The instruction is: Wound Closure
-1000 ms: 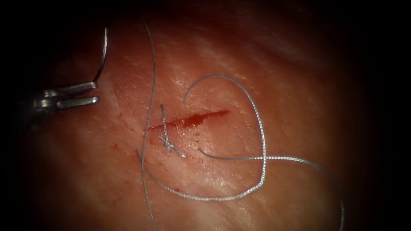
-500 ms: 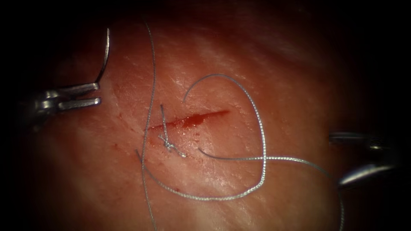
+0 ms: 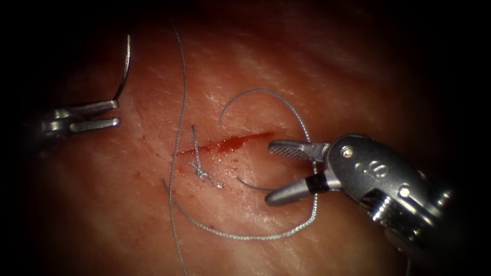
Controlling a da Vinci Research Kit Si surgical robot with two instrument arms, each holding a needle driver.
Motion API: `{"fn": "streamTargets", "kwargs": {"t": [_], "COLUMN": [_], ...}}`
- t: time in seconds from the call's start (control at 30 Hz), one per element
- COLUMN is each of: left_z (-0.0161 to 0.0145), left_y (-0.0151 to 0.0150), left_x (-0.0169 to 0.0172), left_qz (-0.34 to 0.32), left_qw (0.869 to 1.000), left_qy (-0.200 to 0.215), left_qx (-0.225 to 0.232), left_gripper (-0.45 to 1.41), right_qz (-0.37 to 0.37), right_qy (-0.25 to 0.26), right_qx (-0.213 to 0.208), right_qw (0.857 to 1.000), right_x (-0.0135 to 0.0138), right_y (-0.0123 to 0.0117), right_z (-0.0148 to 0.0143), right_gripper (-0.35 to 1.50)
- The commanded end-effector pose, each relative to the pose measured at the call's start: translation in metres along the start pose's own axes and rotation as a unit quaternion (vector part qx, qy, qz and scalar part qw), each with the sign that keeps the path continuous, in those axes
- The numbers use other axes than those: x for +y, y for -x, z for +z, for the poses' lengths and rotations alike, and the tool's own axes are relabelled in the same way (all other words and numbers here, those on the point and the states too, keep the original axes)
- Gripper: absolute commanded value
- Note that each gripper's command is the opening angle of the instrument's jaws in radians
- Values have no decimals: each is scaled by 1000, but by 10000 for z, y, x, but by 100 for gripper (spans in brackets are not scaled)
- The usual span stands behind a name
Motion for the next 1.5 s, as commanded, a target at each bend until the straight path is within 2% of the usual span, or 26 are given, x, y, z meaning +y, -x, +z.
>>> {"fn": "streamTargets", "kwargs": {"t": [0.03,0.23,0.4,0.57,0.67,0.77,0.83,0.87,0.9,0.93,1.1,1.27,1.5], "left_z": [5,5,5,5,5,5,5,4,4,4,4,2,1], "left_y": [7,7,7,8,8,8,8,8,8,8,8,7,8], "left_x": [-1,0,0,1,1,2,2,2,2,2,2,2,2], "left_qz": [-1,-1,-1,0,-3,-3,-2,-2,-2,-2,-2,-2,-3], "left_qw": [1000,1000,1000,1000,1000,1000,1000,1000,1000,1000,1000,1000,1000], "left_qy": [1,1,1,1,2,2,2,2,2,2,3,3,3], "left_qx": [1,-1,-1,-1,-2,-2,-2,-2,-2,-2,-2,-2,-1], "left_gripper": [-45,-45,-45,-45,-45,-45,-45,-45,-45,-45,-45,-45,-45], "right_qz": [-4,-11,-21,-30,-37,-42,-43,-45,-46,-45,-46,-54,-58], "right_qy": [-3,-10,4,29,43,51,53,49,45,41,38,47,35], "right_qx": [-14,-90,-151,-190,-198,-205,-216,-232,-239,-239,-239,-243,-240], "right_qw": [1000,996,988,981,979,977,974,970,969,969,969,967,968], "right_x": [4,-2,-3,2,5,5,5,5,5,6,9,4,-36], "right_y": [-1,14,36,48,51,57,62,65,68,70,77,75,72], "right_z": [20,53,77,81,79,82,85,86,88,90,95,83,57], "right_gripper": [111,104,99,94,91,78,54,32,-13,-35,-35,-35,-35]}}
